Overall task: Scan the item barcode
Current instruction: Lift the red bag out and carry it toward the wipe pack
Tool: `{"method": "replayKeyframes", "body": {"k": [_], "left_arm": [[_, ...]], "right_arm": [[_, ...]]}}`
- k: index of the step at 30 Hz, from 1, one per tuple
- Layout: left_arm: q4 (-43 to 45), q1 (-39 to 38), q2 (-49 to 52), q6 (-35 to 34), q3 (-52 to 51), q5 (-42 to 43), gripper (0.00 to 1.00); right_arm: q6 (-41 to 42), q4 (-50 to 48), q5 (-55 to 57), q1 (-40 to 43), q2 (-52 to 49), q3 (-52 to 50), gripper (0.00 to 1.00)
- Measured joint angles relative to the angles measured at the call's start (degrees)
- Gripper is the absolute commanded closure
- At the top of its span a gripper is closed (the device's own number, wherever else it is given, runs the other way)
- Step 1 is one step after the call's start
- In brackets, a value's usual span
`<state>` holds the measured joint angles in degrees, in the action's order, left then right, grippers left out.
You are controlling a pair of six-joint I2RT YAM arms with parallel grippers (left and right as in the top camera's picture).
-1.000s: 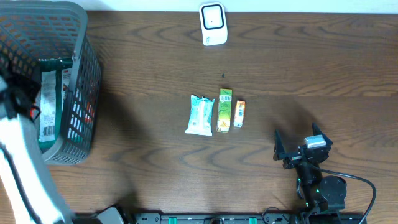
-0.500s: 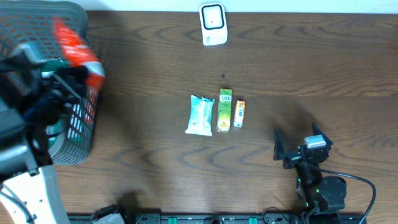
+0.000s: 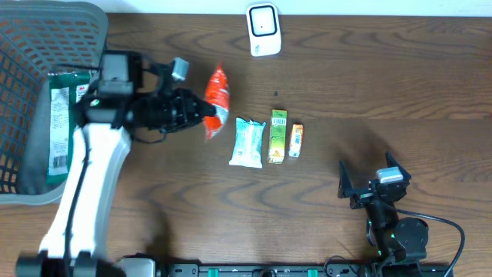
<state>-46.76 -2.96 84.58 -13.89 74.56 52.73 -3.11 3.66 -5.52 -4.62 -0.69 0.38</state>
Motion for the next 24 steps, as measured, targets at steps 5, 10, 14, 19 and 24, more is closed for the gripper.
{"method": "replayKeyframes", "body": {"k": [5,10,14,19,24], "left_arm": [[3.39,-0.22,6.86,0.61,0.00,5.44,0.93],[8.00,-0.22,11.65,0.72,-1.38,7.39,0.93],[16.81,-0.22,13.68,-0.44,-5.86,7.80,0.92],[28.89,-0.20,14.34,-4.46,-13.73,6.56,0.93],[40.06,-0.13,14.36,-9.86,-20.85,4.90,0.93]], "right_arm": [[0.00,0.00,0.00,0.00,0.00,0.00,0.01],[0.00,0.00,0.00,0.00,0.00,0.00,0.01],[0.00,0.00,-0.02,0.00,0.00,0.00,0.01],[0.00,0.00,-0.02,0.00,0.00,0.00,0.01],[0.00,-0.02,0.00,0.00,0.00,0.00,0.01]]}}
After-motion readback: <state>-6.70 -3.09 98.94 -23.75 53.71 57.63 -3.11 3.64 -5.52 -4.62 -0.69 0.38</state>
